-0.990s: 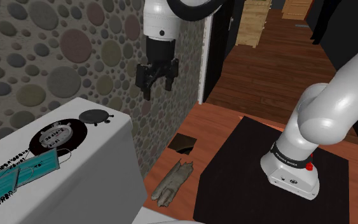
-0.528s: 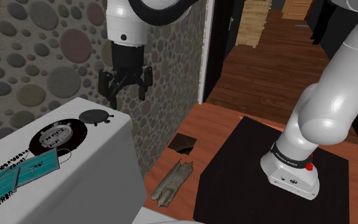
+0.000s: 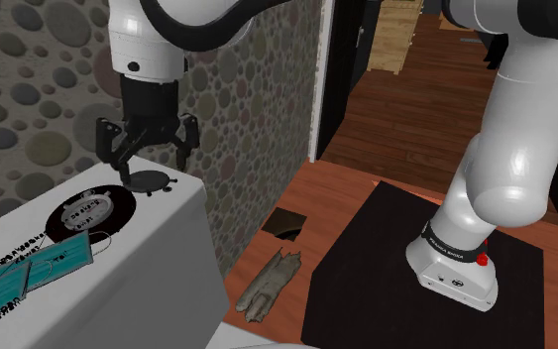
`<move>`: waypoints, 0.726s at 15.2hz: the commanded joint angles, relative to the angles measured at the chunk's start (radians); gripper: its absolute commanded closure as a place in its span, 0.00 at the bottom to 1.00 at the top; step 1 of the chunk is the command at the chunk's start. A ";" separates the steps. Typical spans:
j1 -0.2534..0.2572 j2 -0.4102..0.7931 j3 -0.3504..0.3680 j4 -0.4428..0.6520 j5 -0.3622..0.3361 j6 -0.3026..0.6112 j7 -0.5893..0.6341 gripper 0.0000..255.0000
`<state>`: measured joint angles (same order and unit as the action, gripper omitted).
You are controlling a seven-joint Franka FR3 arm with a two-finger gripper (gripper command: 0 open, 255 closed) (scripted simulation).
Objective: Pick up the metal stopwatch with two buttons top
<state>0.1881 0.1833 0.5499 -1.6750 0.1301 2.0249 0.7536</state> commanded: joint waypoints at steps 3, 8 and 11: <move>0.002 0.010 0.000 -0.039 -0.002 0.049 -0.004 0.00; 0.003 0.017 -0.001 -0.066 -0.003 0.082 -0.008 1.00; 0.003 0.018 -0.001 -0.066 -0.003 0.082 -0.007 1.00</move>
<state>0.1912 0.2013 0.5489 -1.7405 0.1267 2.1067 0.7463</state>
